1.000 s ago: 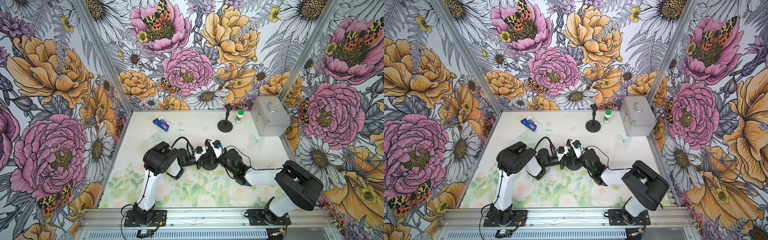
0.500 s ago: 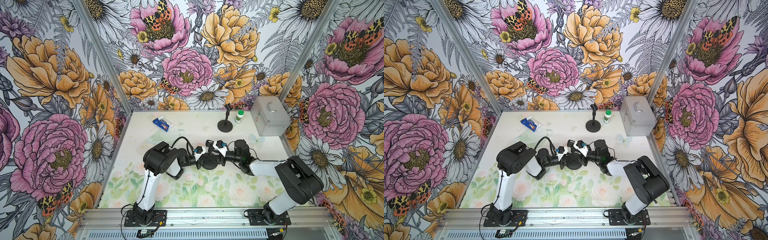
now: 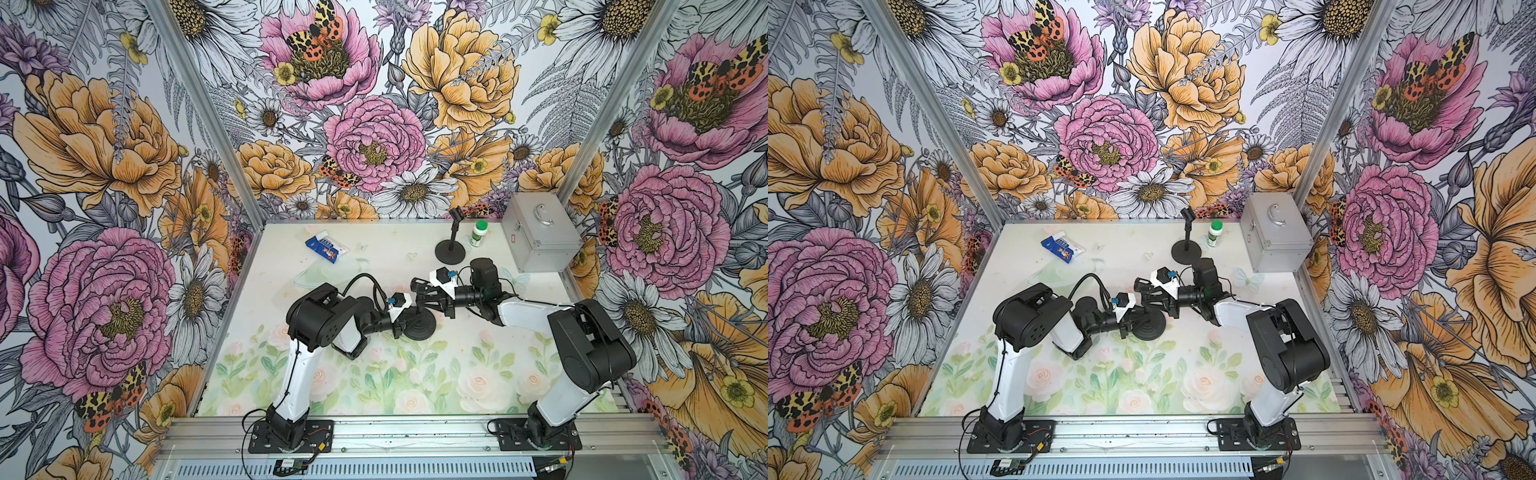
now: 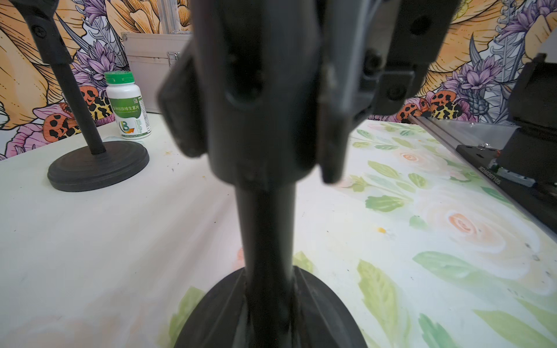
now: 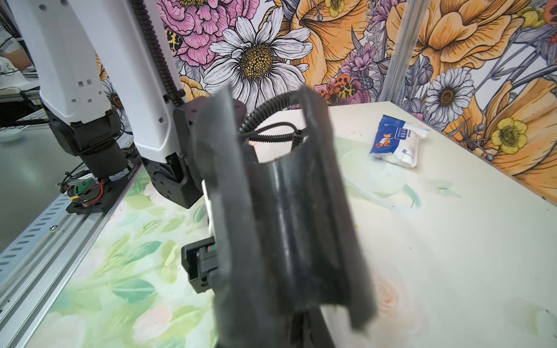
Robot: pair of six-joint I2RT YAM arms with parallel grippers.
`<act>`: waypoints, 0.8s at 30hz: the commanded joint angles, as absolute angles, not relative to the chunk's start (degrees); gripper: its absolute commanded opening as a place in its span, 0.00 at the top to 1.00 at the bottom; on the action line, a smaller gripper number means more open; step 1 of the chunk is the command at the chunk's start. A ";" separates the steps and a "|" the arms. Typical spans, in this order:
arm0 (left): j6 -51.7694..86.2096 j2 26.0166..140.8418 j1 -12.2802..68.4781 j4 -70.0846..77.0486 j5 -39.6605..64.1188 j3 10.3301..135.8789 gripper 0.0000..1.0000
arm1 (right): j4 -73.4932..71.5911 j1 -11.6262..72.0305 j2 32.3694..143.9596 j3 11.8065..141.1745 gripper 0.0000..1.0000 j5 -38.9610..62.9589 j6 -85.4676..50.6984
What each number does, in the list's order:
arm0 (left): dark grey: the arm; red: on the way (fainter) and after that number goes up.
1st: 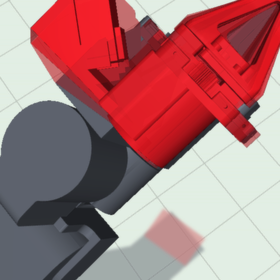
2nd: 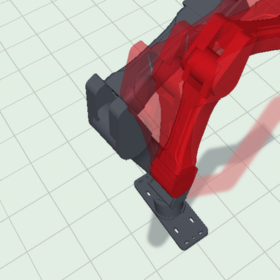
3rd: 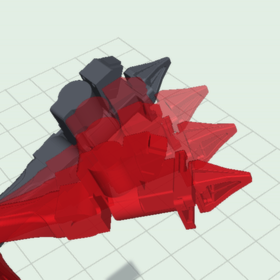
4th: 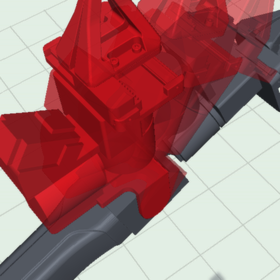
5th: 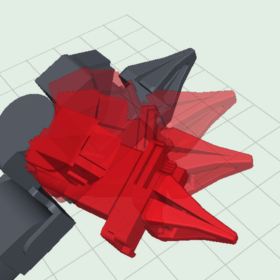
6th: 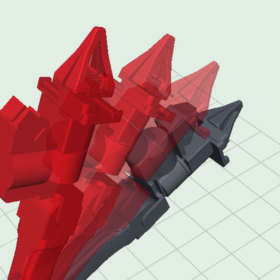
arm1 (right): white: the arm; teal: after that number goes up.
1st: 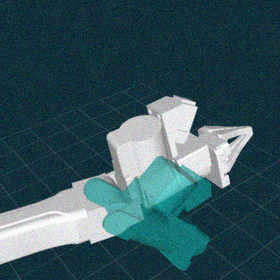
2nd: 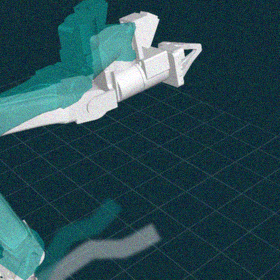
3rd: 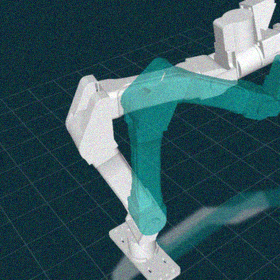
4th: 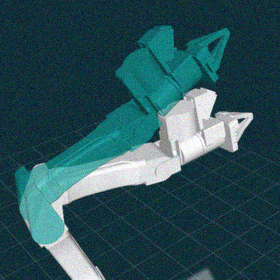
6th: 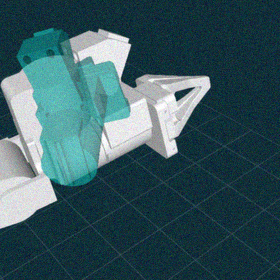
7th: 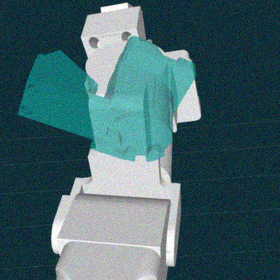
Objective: Assemble a microphone stand
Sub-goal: Screw the microphone stand pole into the microphone stand base.
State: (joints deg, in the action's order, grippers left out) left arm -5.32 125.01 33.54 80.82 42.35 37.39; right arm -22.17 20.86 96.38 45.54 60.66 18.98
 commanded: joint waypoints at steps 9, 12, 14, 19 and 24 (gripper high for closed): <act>-5.53 125.94 33.75 80.89 42.14 37.18 0.75 | -49.19 36.64 89.44 25.79 1.00 -8.55 -2.73; -5.53 125.94 33.76 80.89 42.15 37.17 0.75 | -48.44 42.69 91.18 25.14 1.00 -21.10 -5.93; -5.49 125.95 33.79 80.90 42.19 37.10 0.75 | -48.60 43.90 92.56 25.81 1.00 -19.02 -5.55; -5.41 125.86 33.73 80.87 42.18 37.18 0.75 | -48.37 41.91 90.80 26.57 0.81 -2.51 2.87; -5.50 125.82 33.70 80.87 42.19 37.18 0.75 | -35.48 33.33 87.68 30.80 0.73 30.38 11.44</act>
